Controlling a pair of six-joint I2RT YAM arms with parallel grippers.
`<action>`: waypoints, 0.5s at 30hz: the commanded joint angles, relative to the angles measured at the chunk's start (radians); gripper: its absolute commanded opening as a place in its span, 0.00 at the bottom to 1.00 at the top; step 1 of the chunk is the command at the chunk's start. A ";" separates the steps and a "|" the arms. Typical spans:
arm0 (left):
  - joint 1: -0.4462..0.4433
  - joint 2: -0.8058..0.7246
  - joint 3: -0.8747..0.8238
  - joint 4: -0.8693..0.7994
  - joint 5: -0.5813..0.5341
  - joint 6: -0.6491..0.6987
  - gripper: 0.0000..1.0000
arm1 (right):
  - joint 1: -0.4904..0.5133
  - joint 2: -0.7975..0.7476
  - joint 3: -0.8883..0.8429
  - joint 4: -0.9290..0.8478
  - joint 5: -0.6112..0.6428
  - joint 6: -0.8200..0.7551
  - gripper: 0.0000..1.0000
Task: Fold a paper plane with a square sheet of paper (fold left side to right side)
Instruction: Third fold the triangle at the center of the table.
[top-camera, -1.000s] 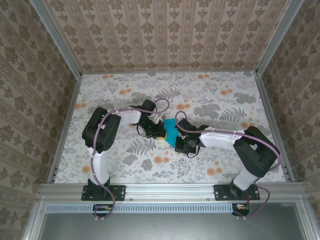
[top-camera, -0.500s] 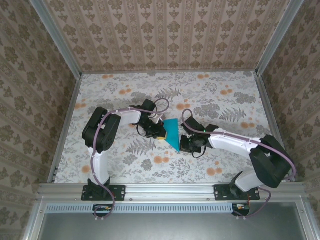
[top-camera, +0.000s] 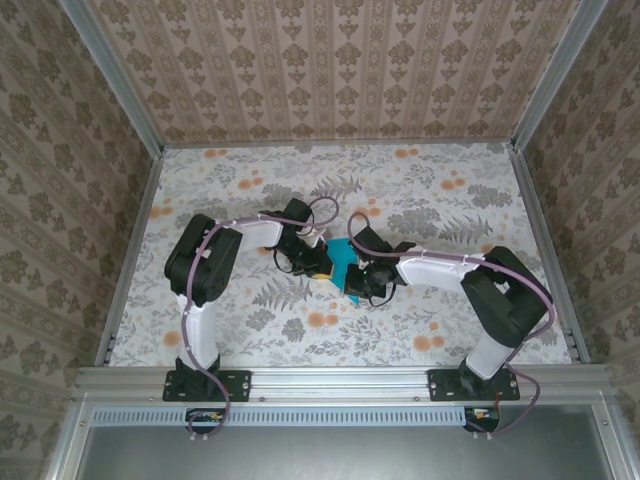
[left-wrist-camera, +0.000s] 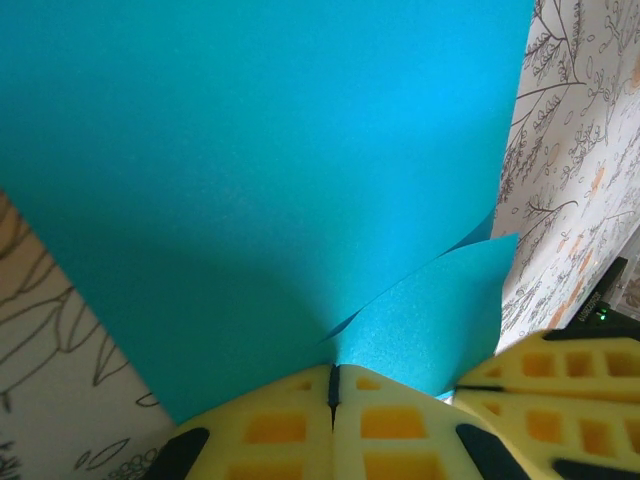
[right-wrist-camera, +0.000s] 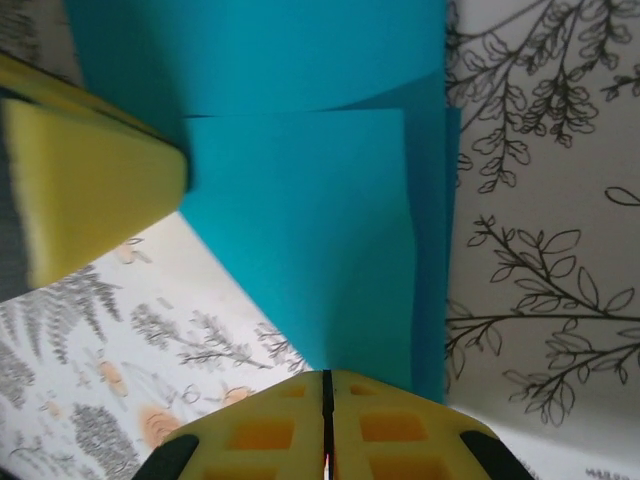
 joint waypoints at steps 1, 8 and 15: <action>0.002 0.052 -0.010 -0.018 -0.190 0.013 0.06 | -0.005 0.032 0.018 -0.029 -0.019 -0.008 0.10; 0.003 -0.015 0.012 -0.010 -0.174 0.011 0.11 | -0.008 0.071 -0.009 -0.070 -0.014 -0.002 0.08; -0.002 -0.138 -0.022 0.032 -0.127 0.021 0.11 | -0.011 0.073 -0.025 -0.111 0.017 -0.021 0.00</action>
